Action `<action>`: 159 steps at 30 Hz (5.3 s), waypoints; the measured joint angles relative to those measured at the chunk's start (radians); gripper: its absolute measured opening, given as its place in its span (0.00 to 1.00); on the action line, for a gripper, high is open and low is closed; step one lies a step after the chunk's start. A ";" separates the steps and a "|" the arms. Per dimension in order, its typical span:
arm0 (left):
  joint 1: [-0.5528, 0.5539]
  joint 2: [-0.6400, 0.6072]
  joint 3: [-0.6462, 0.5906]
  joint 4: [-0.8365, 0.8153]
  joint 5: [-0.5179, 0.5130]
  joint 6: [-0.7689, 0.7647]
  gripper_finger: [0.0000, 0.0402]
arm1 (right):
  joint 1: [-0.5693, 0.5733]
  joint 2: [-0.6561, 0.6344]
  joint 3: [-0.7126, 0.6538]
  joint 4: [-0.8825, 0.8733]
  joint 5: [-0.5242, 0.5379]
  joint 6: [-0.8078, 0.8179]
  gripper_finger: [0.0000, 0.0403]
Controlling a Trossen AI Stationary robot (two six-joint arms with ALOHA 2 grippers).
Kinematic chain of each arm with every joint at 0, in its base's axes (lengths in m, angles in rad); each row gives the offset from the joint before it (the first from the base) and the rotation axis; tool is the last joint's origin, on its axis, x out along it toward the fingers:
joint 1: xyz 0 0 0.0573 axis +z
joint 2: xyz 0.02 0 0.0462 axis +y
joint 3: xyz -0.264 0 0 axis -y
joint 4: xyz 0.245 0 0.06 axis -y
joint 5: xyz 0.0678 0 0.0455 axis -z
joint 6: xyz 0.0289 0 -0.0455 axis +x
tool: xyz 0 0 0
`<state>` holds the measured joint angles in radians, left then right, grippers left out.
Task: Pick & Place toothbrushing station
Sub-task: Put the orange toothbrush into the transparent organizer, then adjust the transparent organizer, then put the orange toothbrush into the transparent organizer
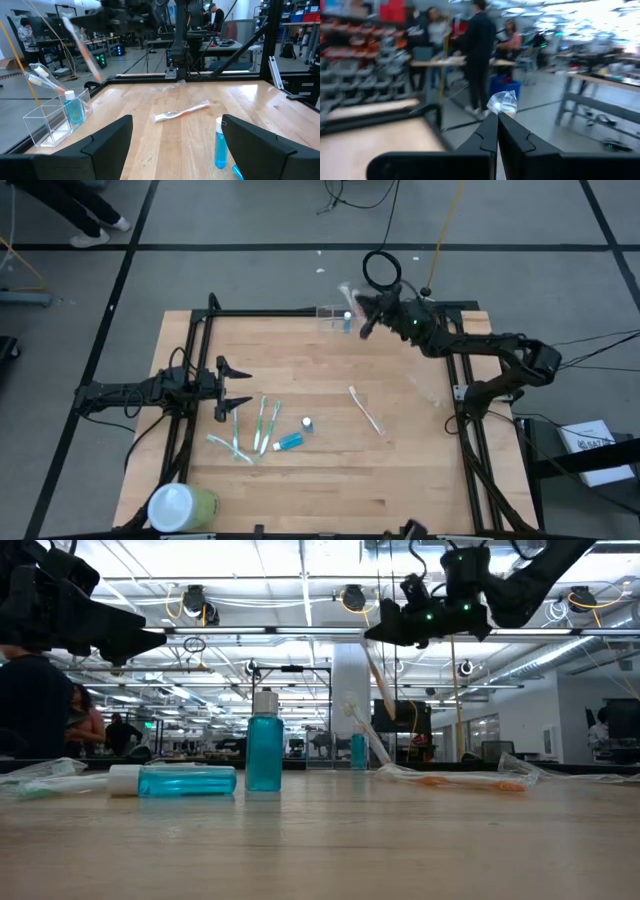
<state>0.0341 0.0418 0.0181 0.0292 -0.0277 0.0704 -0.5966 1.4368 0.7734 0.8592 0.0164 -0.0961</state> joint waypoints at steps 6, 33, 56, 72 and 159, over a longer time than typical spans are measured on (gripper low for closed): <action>0.000 0.000 0.000 0.001 0.000 0.000 0.77 | -0.106 0.105 0.001 0.179 -0.048 0.061 0.00; 0.000 0.000 0.000 0.001 0.000 0.000 0.77 | -0.194 0.396 0.072 0.228 -0.048 0.088 0.00; 0.000 0.000 0.000 0.001 0.000 0.000 0.77 | -0.194 0.393 0.071 0.156 -0.045 0.111 0.07; 0.000 0.000 0.000 0.001 0.000 0.000 0.77 | -0.155 0.230 0.071 0.068 -0.045 0.095 0.39; 0.000 0.000 0.000 0.000 0.000 0.000 0.77 | 0.572 0.174 -0.015 -0.808 0.294 0.400 0.70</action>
<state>0.0341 0.0418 0.0181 0.0292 -0.0277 0.0704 -0.0243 1.6103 0.7582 0.0508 0.3107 0.3038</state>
